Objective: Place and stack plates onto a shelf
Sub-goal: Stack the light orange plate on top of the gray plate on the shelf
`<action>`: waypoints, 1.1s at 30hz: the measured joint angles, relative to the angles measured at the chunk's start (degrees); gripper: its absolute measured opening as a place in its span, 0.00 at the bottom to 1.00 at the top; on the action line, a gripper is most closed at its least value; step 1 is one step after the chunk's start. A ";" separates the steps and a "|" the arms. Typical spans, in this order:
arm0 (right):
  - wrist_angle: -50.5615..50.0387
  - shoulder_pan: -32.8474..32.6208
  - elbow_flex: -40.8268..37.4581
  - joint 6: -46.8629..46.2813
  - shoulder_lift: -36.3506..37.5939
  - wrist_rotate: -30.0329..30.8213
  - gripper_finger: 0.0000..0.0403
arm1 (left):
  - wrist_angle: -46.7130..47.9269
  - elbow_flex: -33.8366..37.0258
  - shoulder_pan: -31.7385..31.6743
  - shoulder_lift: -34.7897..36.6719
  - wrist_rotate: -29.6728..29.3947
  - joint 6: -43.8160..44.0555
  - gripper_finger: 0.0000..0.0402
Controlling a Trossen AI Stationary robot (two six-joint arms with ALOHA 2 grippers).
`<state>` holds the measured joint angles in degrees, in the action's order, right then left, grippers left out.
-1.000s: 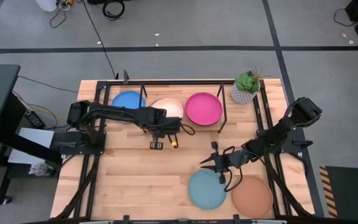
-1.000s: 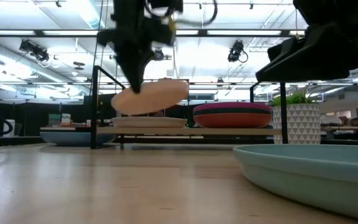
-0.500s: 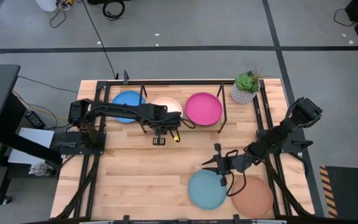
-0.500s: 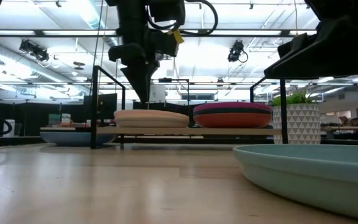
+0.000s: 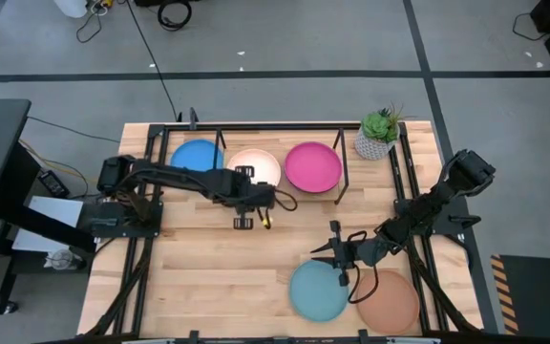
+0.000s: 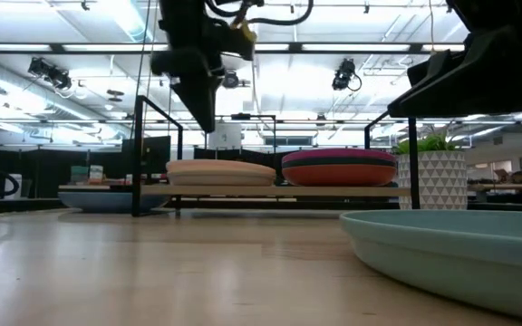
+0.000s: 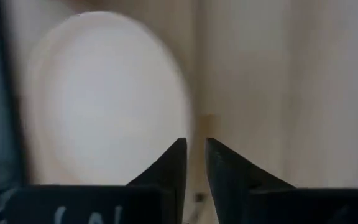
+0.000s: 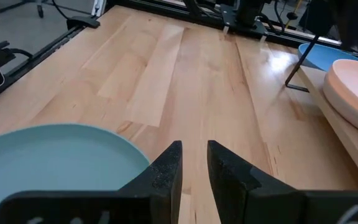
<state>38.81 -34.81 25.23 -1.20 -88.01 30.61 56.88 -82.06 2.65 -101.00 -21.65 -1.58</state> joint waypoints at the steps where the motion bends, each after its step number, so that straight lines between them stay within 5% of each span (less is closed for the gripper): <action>1: 0.00 -0.02 0.00 -0.14 0.00 0.00 0.20 | -0.13 -0.02 0.27 -0.17 -1.93 1.11 0.15; 11: 0.04 0.00 0.00 -0.25 0.00 0.00 0.20 | -4.81 7.93 2.81 -0.25 -9.82 8.48 0.12; 16: 0.09 0.00 0.00 0.24 0.00 0.00 0.20 | -6.62 11.33 3.64 -0.32 -18.31 9.94 0.12; 33: 0.11 0.00 0.00 1.15 0.00 0.00 0.20 | -8.32 11.35 4.31 -0.32 -12.92 11.47 0.12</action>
<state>38.92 -34.81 25.23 -0.05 -88.01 30.61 48.56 -70.72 6.96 -101.32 -34.57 9.89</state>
